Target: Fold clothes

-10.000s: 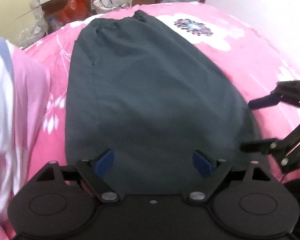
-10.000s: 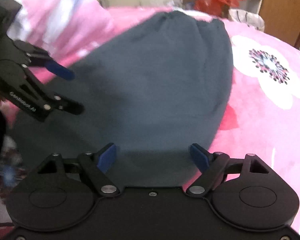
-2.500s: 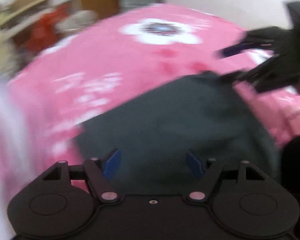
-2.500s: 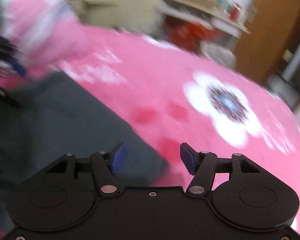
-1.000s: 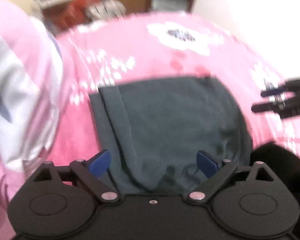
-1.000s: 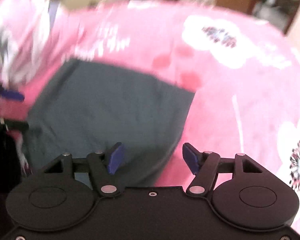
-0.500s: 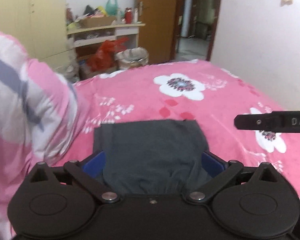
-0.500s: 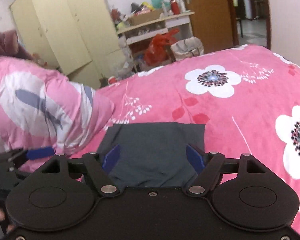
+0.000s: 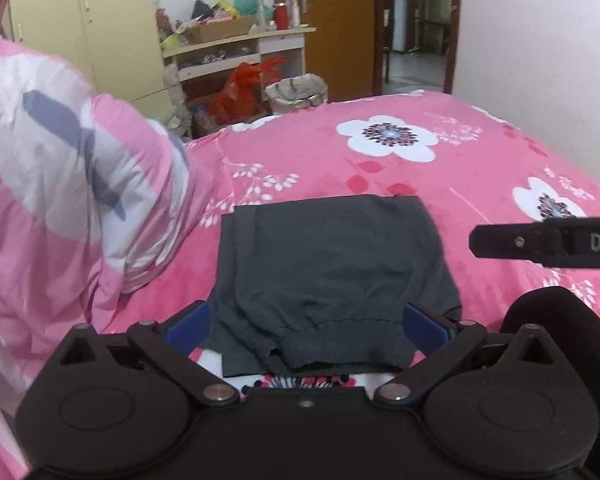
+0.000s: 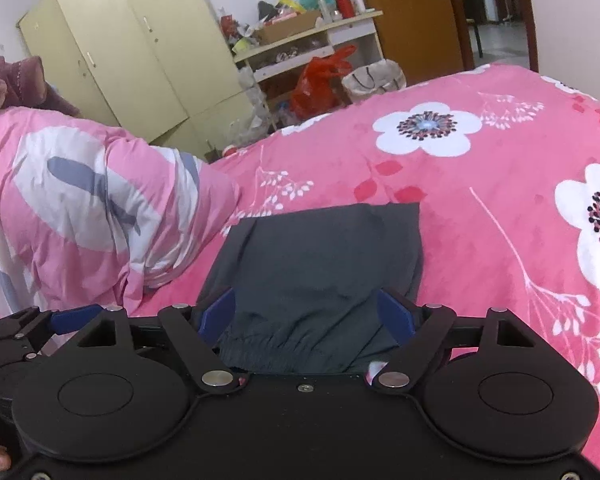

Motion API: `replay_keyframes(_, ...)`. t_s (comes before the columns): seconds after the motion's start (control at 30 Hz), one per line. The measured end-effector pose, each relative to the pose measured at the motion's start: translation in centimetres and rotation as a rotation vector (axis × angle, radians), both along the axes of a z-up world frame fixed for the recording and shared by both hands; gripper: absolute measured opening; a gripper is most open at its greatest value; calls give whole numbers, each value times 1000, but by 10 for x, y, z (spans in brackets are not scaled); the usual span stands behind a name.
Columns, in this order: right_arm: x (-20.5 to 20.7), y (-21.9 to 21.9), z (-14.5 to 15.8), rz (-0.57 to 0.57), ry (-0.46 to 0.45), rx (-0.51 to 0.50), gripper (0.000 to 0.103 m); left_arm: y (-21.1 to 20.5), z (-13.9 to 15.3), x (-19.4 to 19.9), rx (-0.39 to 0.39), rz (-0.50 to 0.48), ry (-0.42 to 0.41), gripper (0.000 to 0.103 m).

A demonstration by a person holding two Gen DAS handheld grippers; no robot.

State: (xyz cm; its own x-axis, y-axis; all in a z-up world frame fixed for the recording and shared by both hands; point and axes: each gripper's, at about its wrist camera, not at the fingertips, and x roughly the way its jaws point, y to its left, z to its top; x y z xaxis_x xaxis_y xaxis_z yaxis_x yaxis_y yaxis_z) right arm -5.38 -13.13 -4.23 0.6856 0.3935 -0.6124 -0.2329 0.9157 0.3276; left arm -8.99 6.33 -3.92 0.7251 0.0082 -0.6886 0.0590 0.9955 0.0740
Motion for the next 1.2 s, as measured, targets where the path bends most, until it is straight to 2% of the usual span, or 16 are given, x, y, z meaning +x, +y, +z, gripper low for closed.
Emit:
replay_keyframes(0.5,-8,25,-5,32,7,-28,80,8,-8,-1,-29,31,18,102)
replay_keyframes(0.8,-16,28,-9,36,20,-26,81,-1,-9,-4,5,7,12,102)
replay_keyframes(1.2,-18,29,-13,25,35,-16,81,-5,-15,-2,14,5,25,102)
